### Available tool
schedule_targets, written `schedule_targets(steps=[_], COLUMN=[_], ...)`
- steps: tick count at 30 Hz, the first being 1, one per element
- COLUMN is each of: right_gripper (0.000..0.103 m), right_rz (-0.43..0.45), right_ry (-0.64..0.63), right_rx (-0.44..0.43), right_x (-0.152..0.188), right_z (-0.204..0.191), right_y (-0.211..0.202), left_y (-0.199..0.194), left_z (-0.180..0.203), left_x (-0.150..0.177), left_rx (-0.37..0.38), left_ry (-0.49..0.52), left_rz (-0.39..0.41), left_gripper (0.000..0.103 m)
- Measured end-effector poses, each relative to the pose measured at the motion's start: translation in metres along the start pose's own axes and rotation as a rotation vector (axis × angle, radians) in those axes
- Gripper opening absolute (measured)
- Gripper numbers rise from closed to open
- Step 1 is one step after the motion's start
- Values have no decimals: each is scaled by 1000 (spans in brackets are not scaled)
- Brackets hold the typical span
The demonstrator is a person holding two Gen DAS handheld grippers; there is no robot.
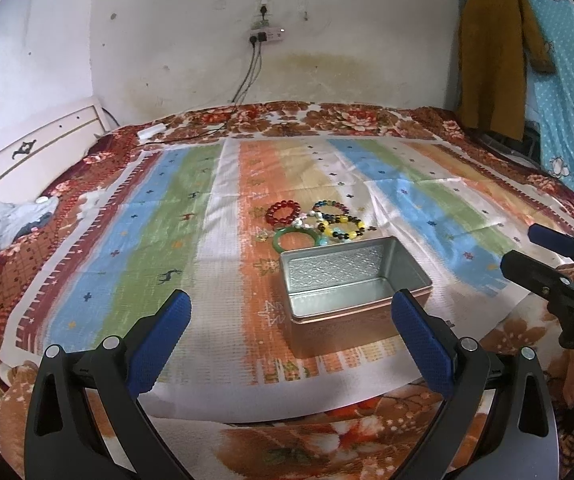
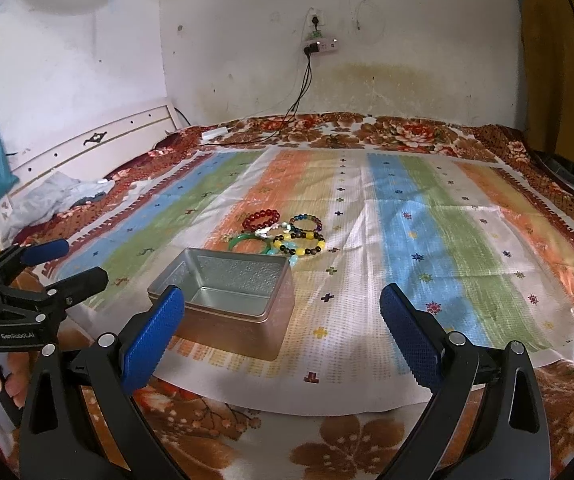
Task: Organize jewelry
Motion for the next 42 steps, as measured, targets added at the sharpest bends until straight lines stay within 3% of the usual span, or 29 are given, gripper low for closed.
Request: schedule_targets(steps=[20,24,38,42], right_gripper=[99,99,99,99], right_rz=[-66,-63,-80,-83], right_ry=[75,93,5,-5], right_rx=[-35,-44,-35,-28], right_x=[-12,-23,-47,-52], right_z=[9,11,6,6], right_y=[17,21,48,56], left_y=[10,27,69,80], left_z=[-11,-17,-18,-26], left_x=[-4,-8,-33,-39], left_rx=[23,-9,-55,-45], left_ry=[-54,-71,7,-23], left_rz=[-60,-132,-189,-202], left_gripper=[98,97,98,98])
Point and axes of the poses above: each gripper's, at about its wrist camera, not at the fingertips, and y roughly the way its jaws point, z to its right, x to its underside, the point moved 1 cm from there along y, roughly the way its jaws point, and after that the axes turned 13 degrees about y, right-handed, at the moved point
